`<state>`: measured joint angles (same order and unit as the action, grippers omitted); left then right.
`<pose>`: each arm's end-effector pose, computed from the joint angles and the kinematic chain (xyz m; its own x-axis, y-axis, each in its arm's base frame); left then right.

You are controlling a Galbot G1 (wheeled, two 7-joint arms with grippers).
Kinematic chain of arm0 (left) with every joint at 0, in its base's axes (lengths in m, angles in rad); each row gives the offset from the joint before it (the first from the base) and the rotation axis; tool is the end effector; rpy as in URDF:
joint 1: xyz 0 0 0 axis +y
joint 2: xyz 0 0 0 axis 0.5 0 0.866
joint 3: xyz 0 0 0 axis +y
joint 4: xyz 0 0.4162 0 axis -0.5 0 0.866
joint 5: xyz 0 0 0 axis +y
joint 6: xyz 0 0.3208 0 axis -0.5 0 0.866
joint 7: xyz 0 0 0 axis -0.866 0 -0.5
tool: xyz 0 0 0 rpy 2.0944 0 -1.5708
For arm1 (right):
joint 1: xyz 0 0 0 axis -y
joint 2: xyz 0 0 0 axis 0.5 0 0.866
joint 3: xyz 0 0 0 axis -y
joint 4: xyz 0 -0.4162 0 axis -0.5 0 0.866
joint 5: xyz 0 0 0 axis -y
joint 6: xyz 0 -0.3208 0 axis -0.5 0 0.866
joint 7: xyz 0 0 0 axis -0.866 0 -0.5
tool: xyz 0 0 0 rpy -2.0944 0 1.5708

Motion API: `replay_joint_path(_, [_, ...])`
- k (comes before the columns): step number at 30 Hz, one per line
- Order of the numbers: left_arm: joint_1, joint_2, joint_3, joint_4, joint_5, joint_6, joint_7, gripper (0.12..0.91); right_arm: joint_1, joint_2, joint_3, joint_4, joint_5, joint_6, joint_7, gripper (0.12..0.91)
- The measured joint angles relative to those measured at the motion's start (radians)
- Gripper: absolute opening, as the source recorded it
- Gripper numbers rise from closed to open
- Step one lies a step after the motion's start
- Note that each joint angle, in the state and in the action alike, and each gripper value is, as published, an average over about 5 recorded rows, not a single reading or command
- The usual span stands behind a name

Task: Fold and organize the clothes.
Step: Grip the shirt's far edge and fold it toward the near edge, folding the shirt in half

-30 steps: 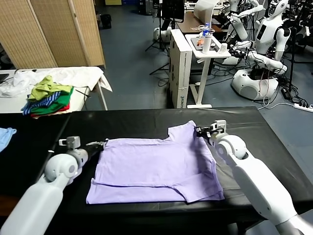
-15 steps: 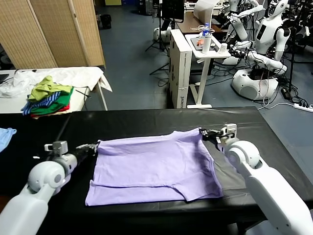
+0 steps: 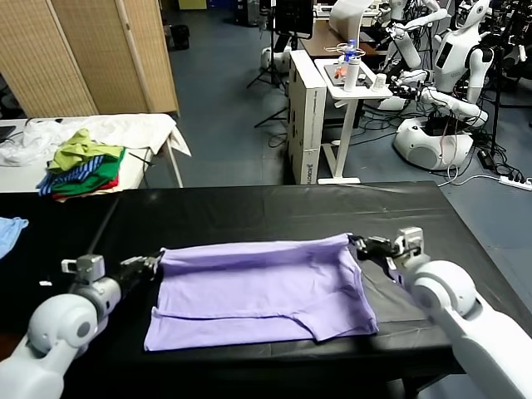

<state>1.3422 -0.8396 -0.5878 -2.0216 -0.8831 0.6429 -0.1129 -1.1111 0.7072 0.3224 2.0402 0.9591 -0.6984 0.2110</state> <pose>0.2195 0.1984 -0.2688 -0.8214 0.1967 0.5354 0.1677 0.9804 -0.1030 0.2657 -0.1689 -0.2370 -0.7767 -0.2656 0.5711 -0.3144 0.9492 0.0139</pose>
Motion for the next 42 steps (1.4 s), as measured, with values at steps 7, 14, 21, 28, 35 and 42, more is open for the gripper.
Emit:
replay_joint_path(7, [0.063, -0.004, -0.024, -0.052, 0.014, 0.015, -0.004, 0.189, -0.126, -0.025, 0.062, 0.060, -0.011, -0.016, 0.000, 0.140])
replay_joint_path(14, [0.117, -0.024, -0.039, -0.082, 0.054, 0.029, -0.005, 0.189, -0.197, -0.029, 0.078, 0.093, -0.027, -0.025, 0.000, 0.140])
replay_joint_path(21, [0.177, -0.044, -0.062, -0.099, 0.087, 0.030, -0.002, 0.189, -0.220, -0.030, 0.077, 0.096, -0.035, -0.027, -0.001, 0.140])
replay_joint_path(28, [0.232, -0.066, -0.087, -0.130, 0.102, 0.029, -0.007, 0.189, -0.217, -0.030, 0.069, 0.090, -0.039, -0.027, -0.002, 0.140])
replay_joint_path(35, [0.280, -0.091, -0.097, -0.166, 0.127, 0.029, -0.017, 0.181, -0.207, -0.030, 0.056, 0.090, -0.039, -0.028, -0.002, 0.140])
replay_joint_path(42, [0.319, -0.115, -0.105, -0.179, 0.164, 0.026, -0.016, 0.188, -0.212, -0.035, 0.055, 0.094, -0.039, -0.034, -0.004, 0.140])
